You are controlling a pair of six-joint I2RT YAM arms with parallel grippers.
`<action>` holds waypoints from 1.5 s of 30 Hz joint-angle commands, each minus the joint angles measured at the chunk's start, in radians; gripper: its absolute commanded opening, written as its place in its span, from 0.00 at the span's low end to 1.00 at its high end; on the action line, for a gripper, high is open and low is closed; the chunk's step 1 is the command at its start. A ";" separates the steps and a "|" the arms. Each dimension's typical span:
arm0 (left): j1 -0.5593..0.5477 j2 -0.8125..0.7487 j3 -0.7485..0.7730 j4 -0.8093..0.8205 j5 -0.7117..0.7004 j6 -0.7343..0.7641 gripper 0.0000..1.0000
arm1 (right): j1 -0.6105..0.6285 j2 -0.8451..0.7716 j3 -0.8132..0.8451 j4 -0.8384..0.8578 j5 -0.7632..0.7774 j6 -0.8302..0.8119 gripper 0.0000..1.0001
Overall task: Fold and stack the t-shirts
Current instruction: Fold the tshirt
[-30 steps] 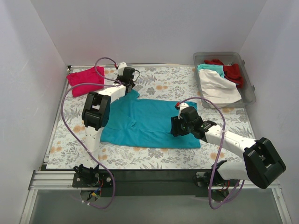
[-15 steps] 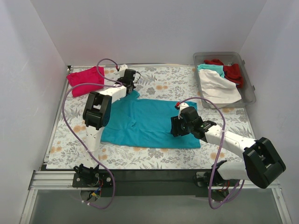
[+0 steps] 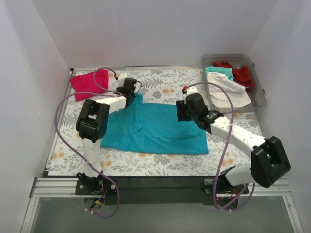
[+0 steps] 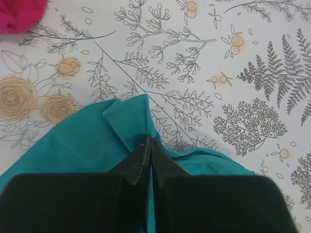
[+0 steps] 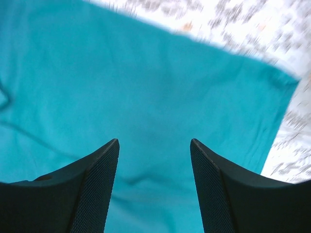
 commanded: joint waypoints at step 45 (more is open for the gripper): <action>0.003 -0.443 -0.403 0.153 -0.068 -0.027 0.00 | -0.330 0.591 0.414 -0.085 0.170 -0.082 0.20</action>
